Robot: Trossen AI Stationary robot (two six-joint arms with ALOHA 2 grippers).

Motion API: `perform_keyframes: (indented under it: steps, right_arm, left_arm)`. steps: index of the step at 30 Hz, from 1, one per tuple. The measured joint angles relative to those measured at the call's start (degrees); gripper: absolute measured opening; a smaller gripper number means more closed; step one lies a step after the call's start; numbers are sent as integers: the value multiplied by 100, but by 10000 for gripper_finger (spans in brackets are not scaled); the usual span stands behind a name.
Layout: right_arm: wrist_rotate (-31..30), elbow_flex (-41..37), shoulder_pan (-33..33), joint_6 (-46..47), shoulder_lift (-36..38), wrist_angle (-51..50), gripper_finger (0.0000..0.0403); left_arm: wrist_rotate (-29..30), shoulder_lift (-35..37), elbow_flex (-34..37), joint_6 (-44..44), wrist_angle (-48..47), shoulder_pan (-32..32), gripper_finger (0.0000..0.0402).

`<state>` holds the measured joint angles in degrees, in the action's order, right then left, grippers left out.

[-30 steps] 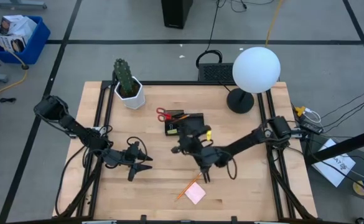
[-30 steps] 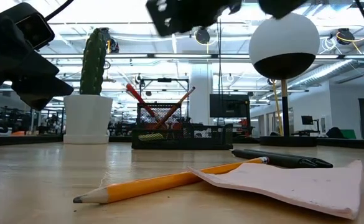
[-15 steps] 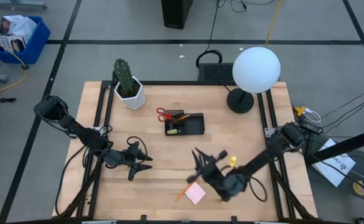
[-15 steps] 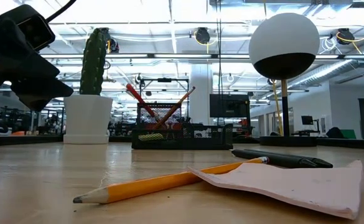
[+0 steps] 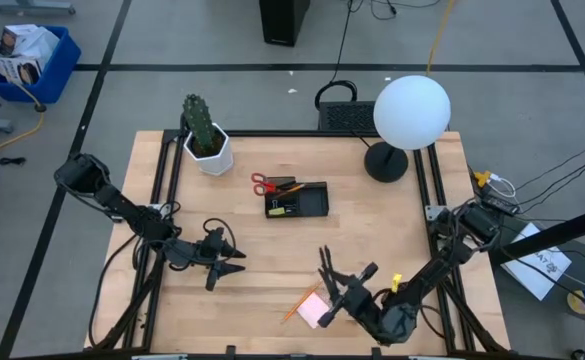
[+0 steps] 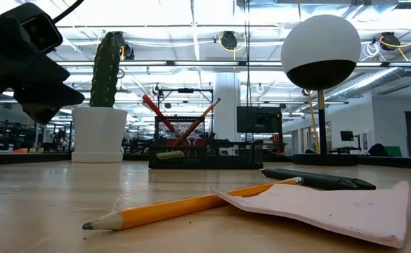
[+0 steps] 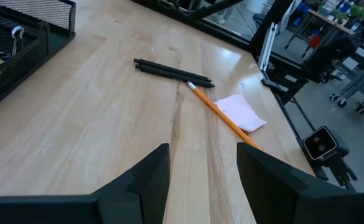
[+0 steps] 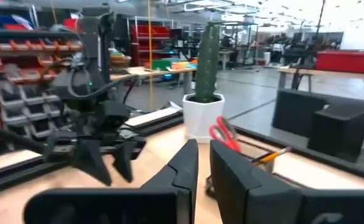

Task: Pick and place office supplies into organizer
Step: Put the right black pen into the top left of the desk organizer

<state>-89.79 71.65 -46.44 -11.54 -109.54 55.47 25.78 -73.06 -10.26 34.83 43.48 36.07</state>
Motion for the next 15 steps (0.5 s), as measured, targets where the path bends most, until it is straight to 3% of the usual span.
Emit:
perform_keyframes:
  steps: [5, 6, 11, 12, 15]
  right_arm:
    - [657, -326, 89, 1411, -10, -593, 35]
    - [1093, -438, 173, 1831, 3, -615, 35]
    - [5529, -974, 1010, 3924, -66, -963, 33]
    - [5899, -1019, 1155, 4311, -75, -1104, 32]
    - [5972, -1103, 1444, 5058, 189, -2243, 28]
  left_arm:
    - [-4, 2, 0, -20, -2, 1, 189]
    - [-6, 2, 0, -19, -1, 0, 189]
    - [-9, 0, 2, -20, -30, 0, 189]
    - [-9, 1, 1, -18, -31, 2, 189]
    - [-13, 0, 1, -15, -32, 0, 189]
